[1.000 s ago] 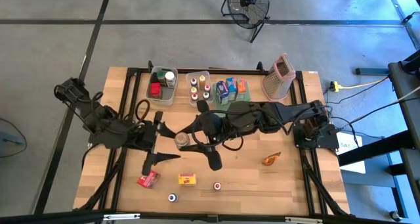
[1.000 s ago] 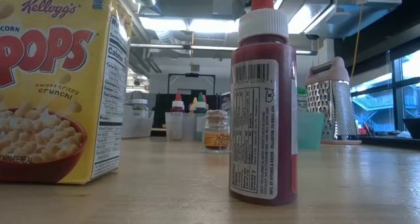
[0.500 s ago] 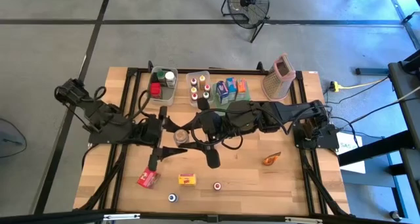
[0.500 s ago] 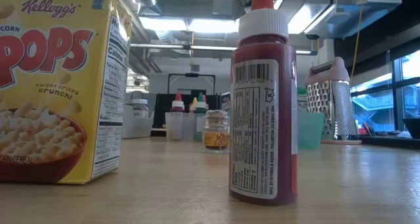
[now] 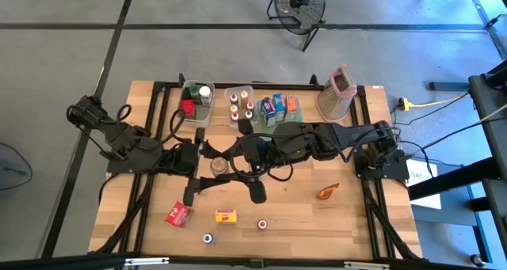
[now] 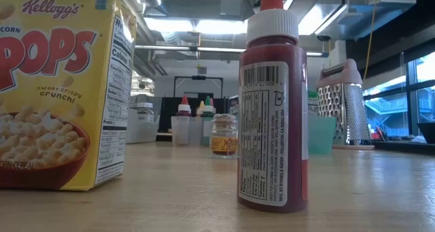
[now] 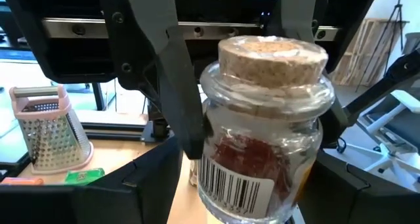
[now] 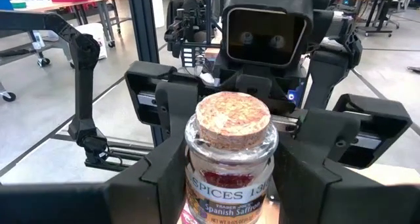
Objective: Pick & Place Kitchen Items
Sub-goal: Put the bottom transparent spice bottle into the gray bin
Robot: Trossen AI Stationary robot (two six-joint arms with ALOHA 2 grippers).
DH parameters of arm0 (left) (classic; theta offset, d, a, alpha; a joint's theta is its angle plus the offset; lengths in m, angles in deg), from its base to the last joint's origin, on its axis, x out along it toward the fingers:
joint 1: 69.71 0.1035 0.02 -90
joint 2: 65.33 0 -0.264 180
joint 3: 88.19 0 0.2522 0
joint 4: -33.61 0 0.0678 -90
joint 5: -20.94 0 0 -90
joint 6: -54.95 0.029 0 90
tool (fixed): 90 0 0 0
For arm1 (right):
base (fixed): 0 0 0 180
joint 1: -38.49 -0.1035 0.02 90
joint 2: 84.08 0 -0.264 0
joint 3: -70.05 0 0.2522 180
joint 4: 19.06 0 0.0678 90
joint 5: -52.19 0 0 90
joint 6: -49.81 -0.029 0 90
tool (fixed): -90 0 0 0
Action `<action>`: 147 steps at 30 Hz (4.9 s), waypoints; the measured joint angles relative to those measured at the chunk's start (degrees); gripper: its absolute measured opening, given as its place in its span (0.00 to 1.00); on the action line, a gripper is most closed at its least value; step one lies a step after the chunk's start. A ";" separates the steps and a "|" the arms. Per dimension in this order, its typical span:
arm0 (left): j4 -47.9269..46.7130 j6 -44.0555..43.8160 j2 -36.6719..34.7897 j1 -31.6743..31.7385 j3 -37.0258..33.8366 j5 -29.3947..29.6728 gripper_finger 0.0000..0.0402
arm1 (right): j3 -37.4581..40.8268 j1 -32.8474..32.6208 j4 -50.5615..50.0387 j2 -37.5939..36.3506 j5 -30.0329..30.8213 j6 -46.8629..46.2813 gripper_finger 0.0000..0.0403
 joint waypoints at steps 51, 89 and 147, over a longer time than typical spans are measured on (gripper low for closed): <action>6.62 4.88 -0.08 -0.11 -0.17 0.84 0.47 | -0.17 -0.15 1.25 0.33 1.07 0.31 0.48; -6.54 3.32 -2.27 -0.83 0.15 0.59 0.60 | -2.23 -1.12 -4.23 -2.10 2.80 1.19 0.48; -8.92 64.29 4.08 -0.92 0.07 -14.81 0.60 | -1.07 6.77 -8.77 8.70 -45.08 -37.77 0.47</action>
